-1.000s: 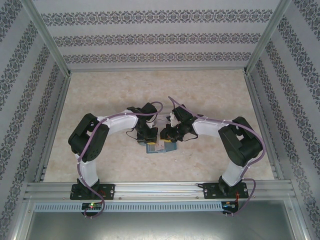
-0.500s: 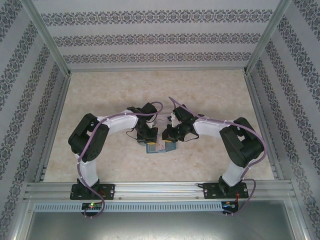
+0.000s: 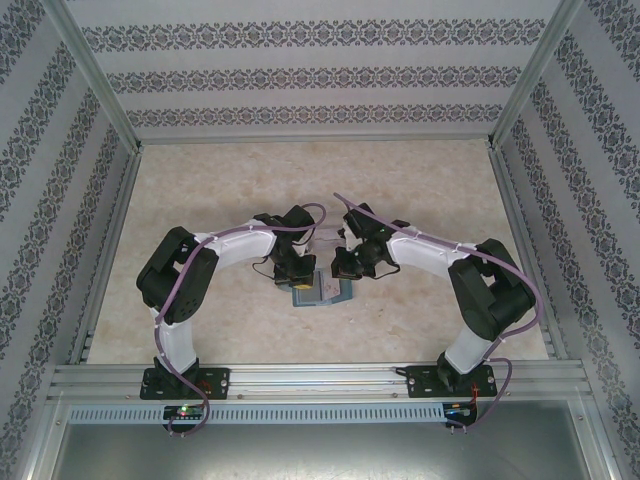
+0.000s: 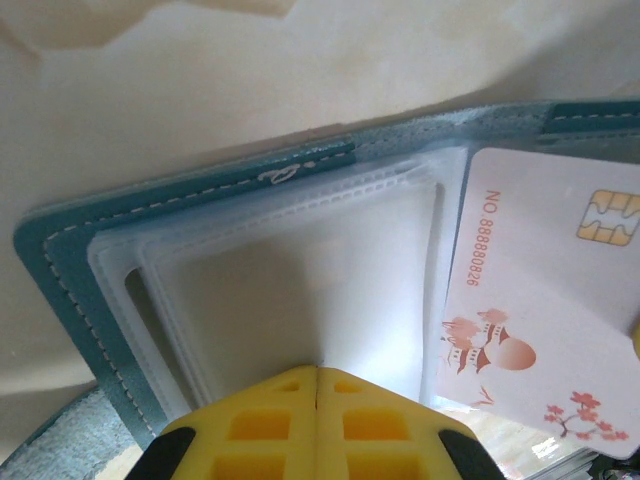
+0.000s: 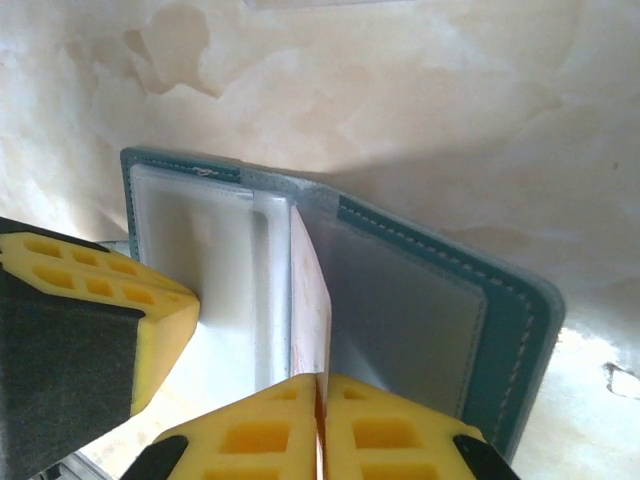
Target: Take the credit cards out of the card holder
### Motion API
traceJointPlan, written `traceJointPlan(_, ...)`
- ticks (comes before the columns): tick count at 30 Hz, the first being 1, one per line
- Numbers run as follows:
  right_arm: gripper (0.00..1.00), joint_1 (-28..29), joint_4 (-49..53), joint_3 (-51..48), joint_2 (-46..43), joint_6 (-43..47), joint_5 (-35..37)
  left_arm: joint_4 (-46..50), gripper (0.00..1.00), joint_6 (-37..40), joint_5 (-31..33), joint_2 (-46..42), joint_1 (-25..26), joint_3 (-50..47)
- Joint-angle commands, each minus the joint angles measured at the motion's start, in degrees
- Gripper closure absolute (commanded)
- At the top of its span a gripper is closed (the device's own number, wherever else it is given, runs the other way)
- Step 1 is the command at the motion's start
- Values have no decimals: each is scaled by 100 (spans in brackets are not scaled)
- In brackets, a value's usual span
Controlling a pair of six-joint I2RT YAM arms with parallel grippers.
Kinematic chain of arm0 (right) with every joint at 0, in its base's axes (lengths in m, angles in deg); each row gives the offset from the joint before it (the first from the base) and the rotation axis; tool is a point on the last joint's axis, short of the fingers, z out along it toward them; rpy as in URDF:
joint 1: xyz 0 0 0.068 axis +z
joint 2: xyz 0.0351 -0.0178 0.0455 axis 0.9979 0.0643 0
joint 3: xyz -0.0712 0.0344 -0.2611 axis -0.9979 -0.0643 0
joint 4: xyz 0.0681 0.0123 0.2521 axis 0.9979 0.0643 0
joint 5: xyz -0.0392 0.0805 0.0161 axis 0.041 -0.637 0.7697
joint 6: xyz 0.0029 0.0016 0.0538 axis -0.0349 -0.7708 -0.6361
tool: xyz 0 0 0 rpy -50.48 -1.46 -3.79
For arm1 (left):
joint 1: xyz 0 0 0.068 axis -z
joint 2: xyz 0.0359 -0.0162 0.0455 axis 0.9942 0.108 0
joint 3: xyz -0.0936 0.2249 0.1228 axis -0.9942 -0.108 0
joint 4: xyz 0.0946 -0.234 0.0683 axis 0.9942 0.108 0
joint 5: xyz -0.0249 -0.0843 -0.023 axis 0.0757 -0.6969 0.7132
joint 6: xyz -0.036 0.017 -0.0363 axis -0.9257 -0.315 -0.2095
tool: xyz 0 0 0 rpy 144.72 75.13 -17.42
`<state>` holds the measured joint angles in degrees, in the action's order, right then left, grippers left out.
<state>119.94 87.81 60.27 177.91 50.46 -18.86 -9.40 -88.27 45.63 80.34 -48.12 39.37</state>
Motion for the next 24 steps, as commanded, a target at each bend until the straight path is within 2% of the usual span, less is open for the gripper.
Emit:
traceJointPlan(1,91,105,463,135,-41,185,463,309,100,80,334,102,47,-21)
traceJointPlan(6,90,192,423,202,15,130,426,320,100,89,327,101,46,-13)
traceJointPlan(12,79,217,173,113,-19,-121,61,344,100,105,327,101,46,14)
traceJointPlan(24,81,223,200,-203,-347,-299,-5,363,100,123,344,80,44,34)
